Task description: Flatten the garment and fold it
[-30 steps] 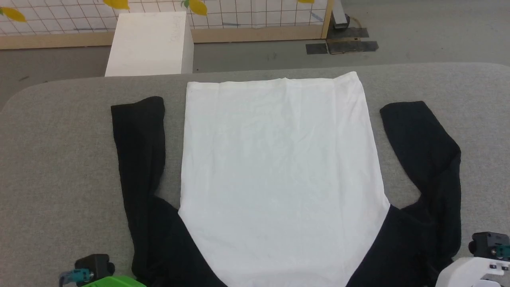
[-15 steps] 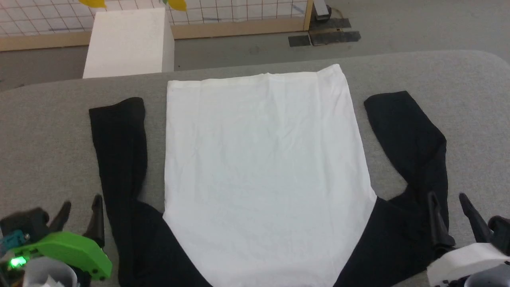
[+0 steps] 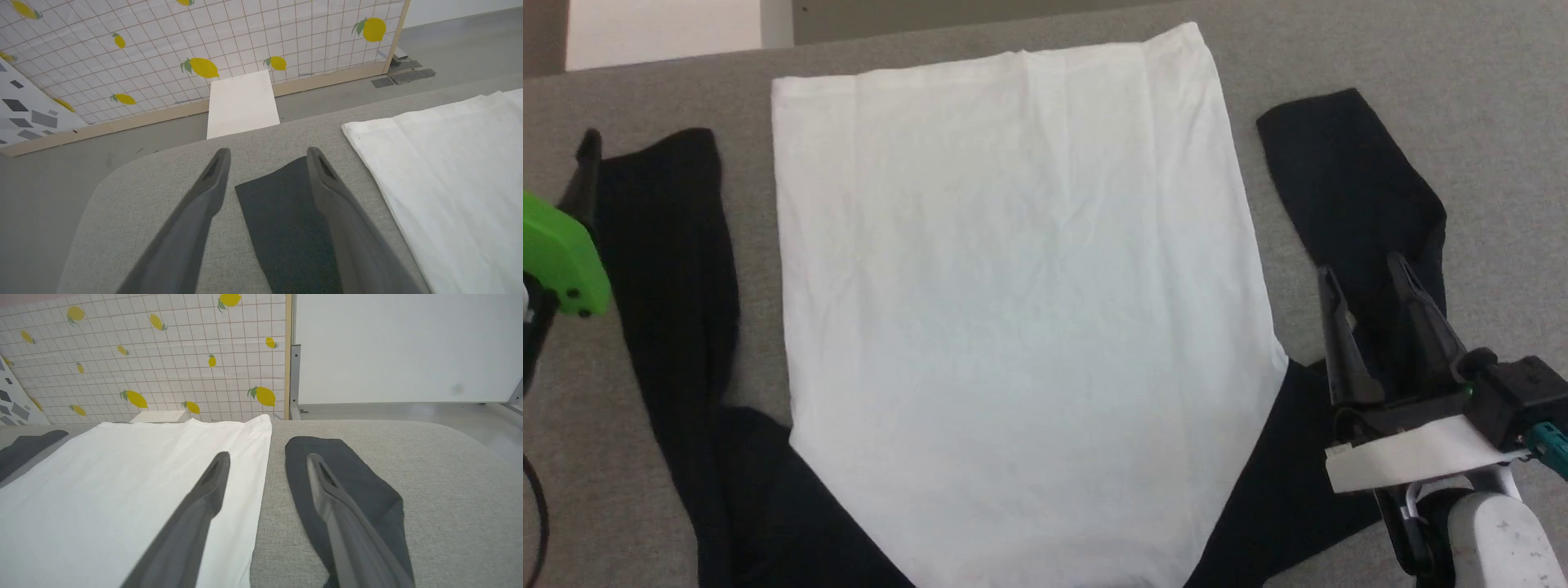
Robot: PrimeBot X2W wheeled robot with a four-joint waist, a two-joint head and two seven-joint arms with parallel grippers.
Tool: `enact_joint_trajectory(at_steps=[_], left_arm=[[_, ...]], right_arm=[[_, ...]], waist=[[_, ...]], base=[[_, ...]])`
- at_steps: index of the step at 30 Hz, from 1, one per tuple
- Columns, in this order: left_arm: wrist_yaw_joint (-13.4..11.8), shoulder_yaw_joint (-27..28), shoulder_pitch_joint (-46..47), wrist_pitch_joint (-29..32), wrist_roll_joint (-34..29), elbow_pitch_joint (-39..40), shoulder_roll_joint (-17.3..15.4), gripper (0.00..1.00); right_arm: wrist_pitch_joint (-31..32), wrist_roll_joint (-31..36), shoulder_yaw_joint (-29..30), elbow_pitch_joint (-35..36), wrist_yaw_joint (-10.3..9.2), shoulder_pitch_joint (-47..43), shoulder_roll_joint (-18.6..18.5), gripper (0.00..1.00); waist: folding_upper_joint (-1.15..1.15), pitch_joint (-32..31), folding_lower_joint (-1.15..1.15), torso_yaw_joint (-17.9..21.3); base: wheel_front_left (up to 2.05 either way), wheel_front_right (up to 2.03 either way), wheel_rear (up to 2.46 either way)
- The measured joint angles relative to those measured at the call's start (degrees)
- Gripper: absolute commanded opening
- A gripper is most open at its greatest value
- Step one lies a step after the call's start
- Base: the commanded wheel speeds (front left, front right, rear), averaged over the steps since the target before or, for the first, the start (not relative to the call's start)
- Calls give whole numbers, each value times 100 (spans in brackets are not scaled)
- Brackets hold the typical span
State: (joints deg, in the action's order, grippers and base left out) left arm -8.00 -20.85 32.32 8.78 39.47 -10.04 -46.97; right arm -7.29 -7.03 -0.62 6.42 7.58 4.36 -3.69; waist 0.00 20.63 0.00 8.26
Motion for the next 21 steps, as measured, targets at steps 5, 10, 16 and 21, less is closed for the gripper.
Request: enact_joint_trajectory(at_steps=[5,10,16,21], left_arm=[[300,-76,818,825,67,-479,-180,100],[44,-101,1118,2030,224,-889,-392,100],[-689,132,1102,2955,548,-972,-615,100],[-1098,441,844,3495,978,-664,-851,5]], right_arm=[[-38,-7,-98,-1,0,305,19,100],[-41,-29,-258,-31,0,476,49,100],[-82,-112,-387,-138,0,525,63,100],[-131,-159,-397,-227,0,525,63,100]], waist=[[0,463,0,186],[0,852,-1,396],[0,1169,-1,682],[0,1307,0,831]], base=[[0,0,0],[0,0,0],[0,0,0],[0,0,0]])
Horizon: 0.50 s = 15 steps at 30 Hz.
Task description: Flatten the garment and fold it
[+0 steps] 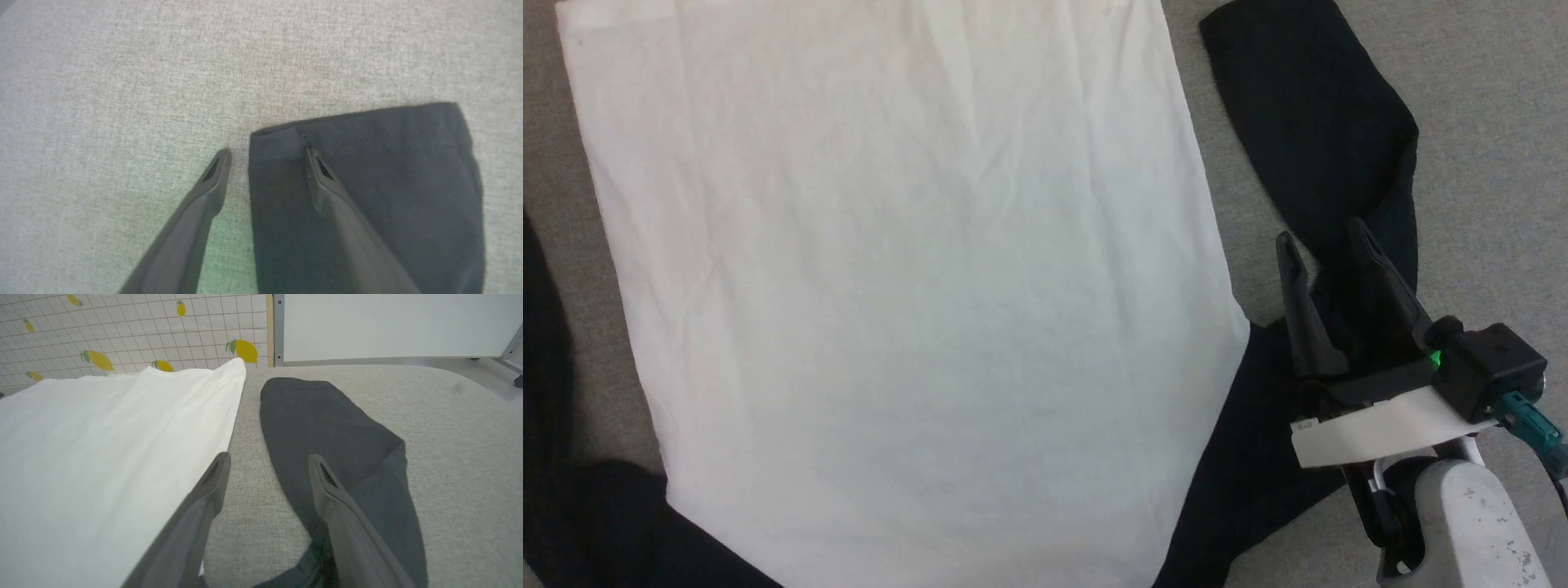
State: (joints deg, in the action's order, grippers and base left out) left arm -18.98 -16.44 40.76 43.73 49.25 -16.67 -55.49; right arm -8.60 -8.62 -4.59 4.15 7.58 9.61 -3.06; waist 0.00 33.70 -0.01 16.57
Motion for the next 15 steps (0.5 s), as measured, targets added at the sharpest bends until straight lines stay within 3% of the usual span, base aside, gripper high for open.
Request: enact_joint_trajectory(at_steps=[1,3,15], left_arm=[[-69,69,-73,107,105,91,-21,0],[-124,172,-226,89,254,281,-29,0],[-113,677,-1410,-2180,-80,481,166,0]], right_arm=[[1,-3,5,-22,0,0,0,100],[3,-3,20,-43,0,0,-1,100],[253,118,196,-46,0,-125,7,100]], waist=[[0,-4,0,5],[0,-27,0,-5],[0,-743,0,-337]], base=[[0,0,0],[0,0,0],[0,0,0]])
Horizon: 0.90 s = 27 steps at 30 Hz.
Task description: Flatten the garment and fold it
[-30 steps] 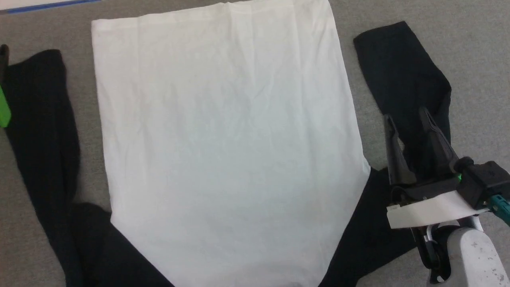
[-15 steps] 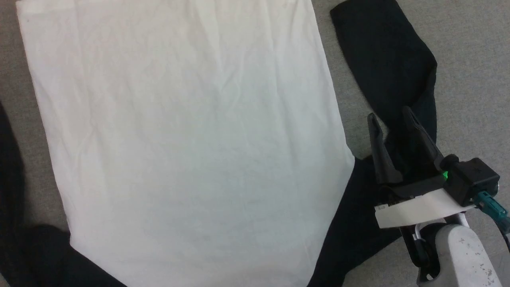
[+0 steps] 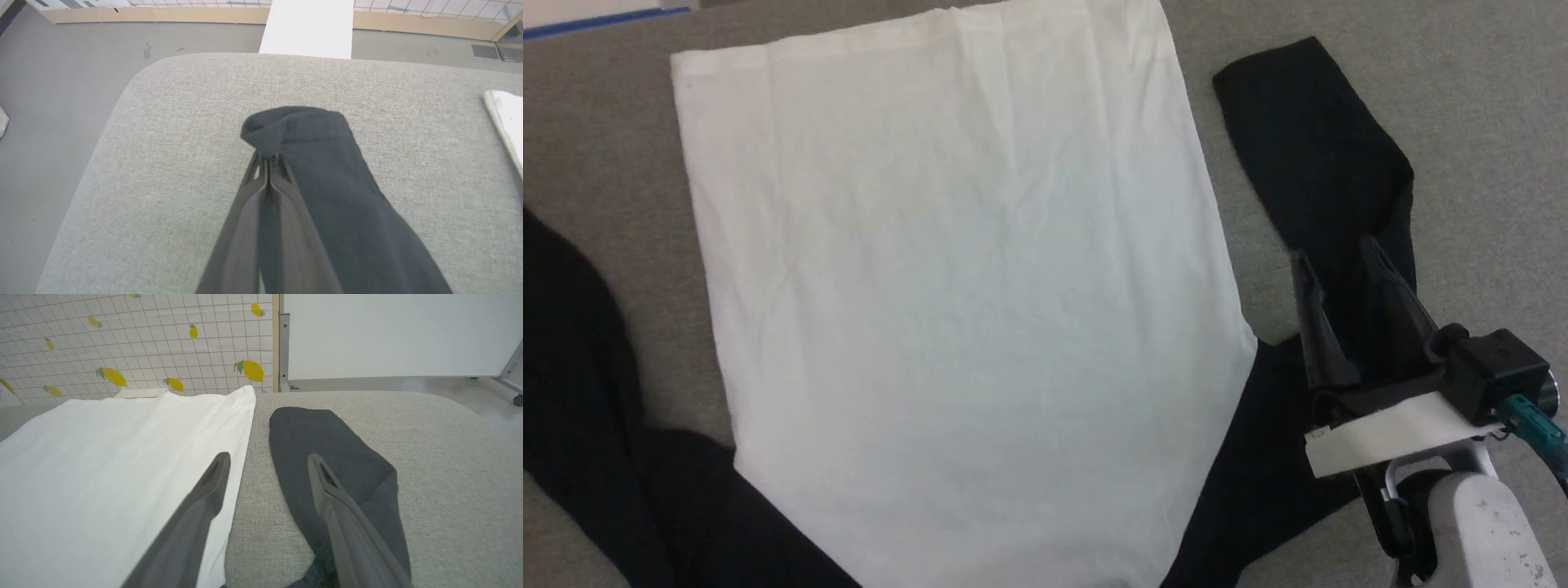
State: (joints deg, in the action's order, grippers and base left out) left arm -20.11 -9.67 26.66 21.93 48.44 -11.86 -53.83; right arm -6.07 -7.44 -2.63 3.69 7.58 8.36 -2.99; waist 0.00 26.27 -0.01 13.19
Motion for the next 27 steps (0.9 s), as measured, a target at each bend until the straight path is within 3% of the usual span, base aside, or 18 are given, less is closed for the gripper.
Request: enact_joint_trajectory(at_steps=[5,7,15,21,27], left_arm=[[16,433,-812,-470,121,192,-66,0],[-51,698,-1357,-588,300,536,-141,0],[-335,977,-1973,-800,387,1844,-64,0],[-414,738,-2069,-839,310,3019,38,0],[-215,-272,-1625,-833,212,3854,698,0]], right_arm=[[225,44,182,133,0,-399,0,100],[348,44,263,265,0,-584,-1,100],[512,43,292,426,0,-867,8,100],[591,42,263,482,0,-975,9,100],[611,25,222,499,0,-1066,8,100]], waist=[[0,-558,1,-307],[0,-882,1,-547],[0,-1390,1,-1010],[0,-1703,1,-1203],[0,-1874,1,-1177]], base=[[0,0,0],[0,0,0],[0,0,0],[0,0,0],[0,0,0]])
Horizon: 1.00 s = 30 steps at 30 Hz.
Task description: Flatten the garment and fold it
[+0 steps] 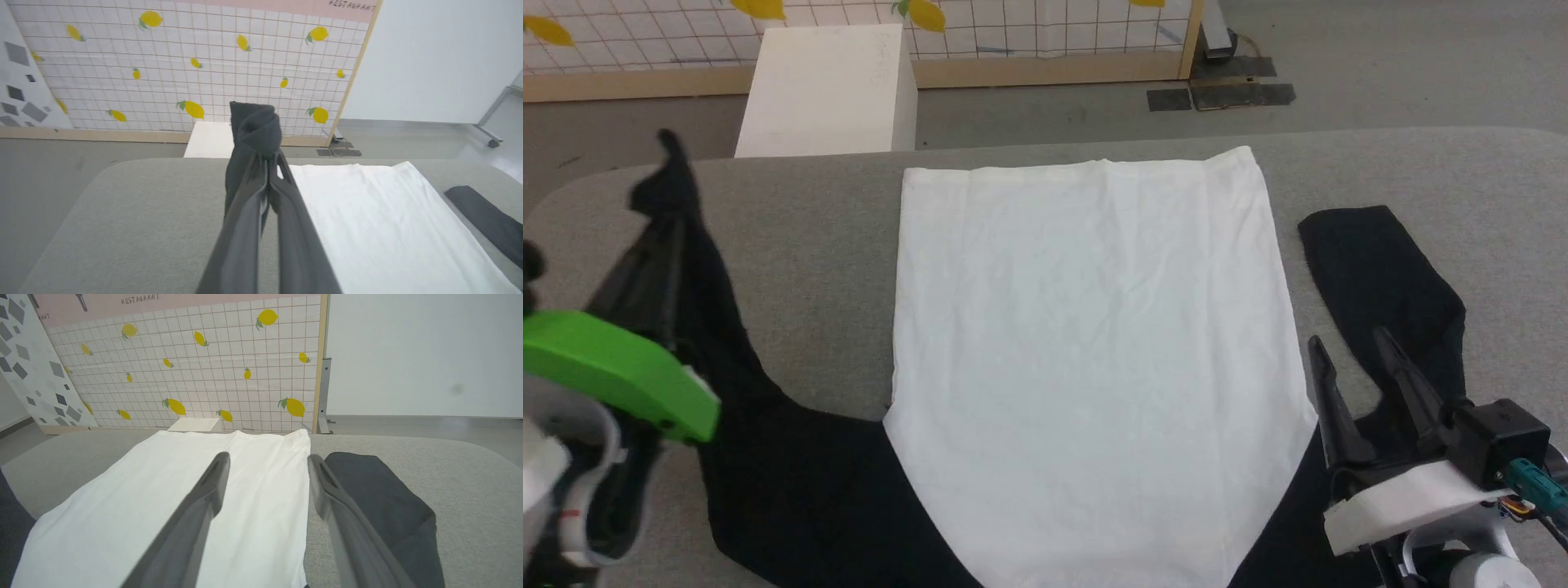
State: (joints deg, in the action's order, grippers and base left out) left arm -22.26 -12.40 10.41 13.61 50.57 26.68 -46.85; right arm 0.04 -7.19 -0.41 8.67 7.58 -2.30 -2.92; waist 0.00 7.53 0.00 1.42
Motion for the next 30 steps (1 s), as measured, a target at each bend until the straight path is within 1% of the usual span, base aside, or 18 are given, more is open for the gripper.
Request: enact_joint_trajectory(at_steps=[1,5,8,11,14,17,21,23,26,30], left_arm=[[53,-197,126,33,-20,38,120,0],[223,-1167,782,164,-293,-54,847,0],[312,-1870,1276,267,-497,-323,1540,0],[471,-2533,1616,347,-619,-799,2243,0],[634,-3051,1856,393,-683,-1408,2817,0],[828,-3440,2055,396,-728,-2135,3282,0],[1129,-3902,2268,454,-914,-3155,3627,0],[1265,-4072,2326,500,-960,-3588,3705,0],[1396,-4254,2390,516,-998,-4146,3805,0],[1590,-4448,2448,552,-1043,-4693,3893,0]], right_arm=[[4,-1,-12,-2,0,-13,0,100],[47,-10,-49,-3,0,-18,1,100],[48,-32,-51,9,0,-18,0,100],[48,-42,-44,29,0,-18,0,100],[47,-48,-51,40,0,-17,0,100],[40,-107,-80,20,0,-15,-1,100],[-18,-189,-165,-51,0,-6,-1,100],[-59,-205,-188,-94,0,5,0,100],[-132,-258,-205,-155,0,34,-1,100],[-211,-311,-257,-247,0,130,0,100]], waist=[[0,-8,0,21],[0,-35,0,140],[0,-40,0,254],[0,-25,0,393],[0,23,0,532],[0,90,0,675],[0,209,0,877],[0,274,0,974],[0,389,0,1104],[0,547,0,1247]], base=[[0,0,0],[0,0,0],[0,0,0],[0,0,0],[0,0,0],[0,0,0],[0,0,0],[0,0,0],[0,0,0],[0,0,0]])
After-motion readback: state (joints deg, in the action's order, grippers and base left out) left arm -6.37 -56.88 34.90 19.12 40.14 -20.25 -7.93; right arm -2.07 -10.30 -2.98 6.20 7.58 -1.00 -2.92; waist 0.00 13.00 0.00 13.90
